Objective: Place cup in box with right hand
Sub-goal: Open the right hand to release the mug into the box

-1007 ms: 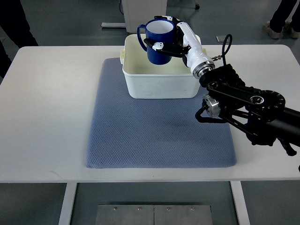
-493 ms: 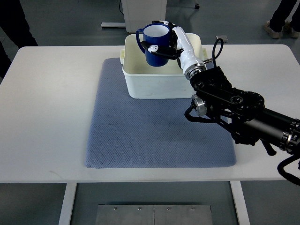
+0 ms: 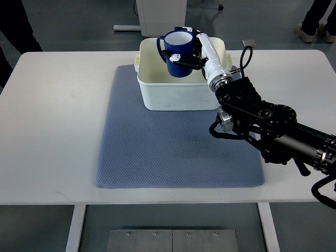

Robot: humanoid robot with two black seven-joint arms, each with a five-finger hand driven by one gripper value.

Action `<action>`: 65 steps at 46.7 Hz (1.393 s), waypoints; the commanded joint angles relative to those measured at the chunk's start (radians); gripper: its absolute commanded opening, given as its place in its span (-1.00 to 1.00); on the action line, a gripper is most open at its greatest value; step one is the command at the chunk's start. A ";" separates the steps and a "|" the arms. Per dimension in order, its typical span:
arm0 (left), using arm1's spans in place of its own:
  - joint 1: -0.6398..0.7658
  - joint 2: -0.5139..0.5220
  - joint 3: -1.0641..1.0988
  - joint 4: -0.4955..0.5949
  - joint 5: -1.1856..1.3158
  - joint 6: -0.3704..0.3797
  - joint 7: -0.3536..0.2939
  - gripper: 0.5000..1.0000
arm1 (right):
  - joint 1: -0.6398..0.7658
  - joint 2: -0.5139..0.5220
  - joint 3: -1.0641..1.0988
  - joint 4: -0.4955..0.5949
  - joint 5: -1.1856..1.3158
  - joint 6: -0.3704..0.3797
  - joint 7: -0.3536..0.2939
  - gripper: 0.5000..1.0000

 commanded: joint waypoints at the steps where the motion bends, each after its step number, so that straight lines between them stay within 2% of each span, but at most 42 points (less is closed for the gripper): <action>1: -0.001 0.000 0.000 0.000 0.000 0.000 0.000 1.00 | 0.000 0.000 0.000 0.000 0.000 0.000 0.000 -0.47; 5: 0.000 0.000 0.000 0.000 0.000 0.000 0.000 1.00 | -0.002 0.000 0.002 0.000 0.005 -0.002 -0.003 0.16; 9: -0.001 0.000 0.000 0.000 0.000 0.000 0.000 1.00 | -0.002 0.000 0.002 0.000 0.005 -0.002 -0.014 0.41; 15: -0.001 0.000 0.000 0.000 0.000 0.000 0.000 1.00 | 0.000 0.000 0.002 0.000 0.005 -0.003 -0.019 0.95; 58: 0.000 0.000 0.000 0.000 0.000 0.000 0.000 1.00 | 0.004 -0.003 0.012 0.026 0.006 -0.009 -0.017 0.99; 65: 0.000 0.000 0.000 0.000 0.000 0.000 0.000 1.00 | 0.004 -0.051 0.037 0.095 0.006 -0.011 -0.017 1.00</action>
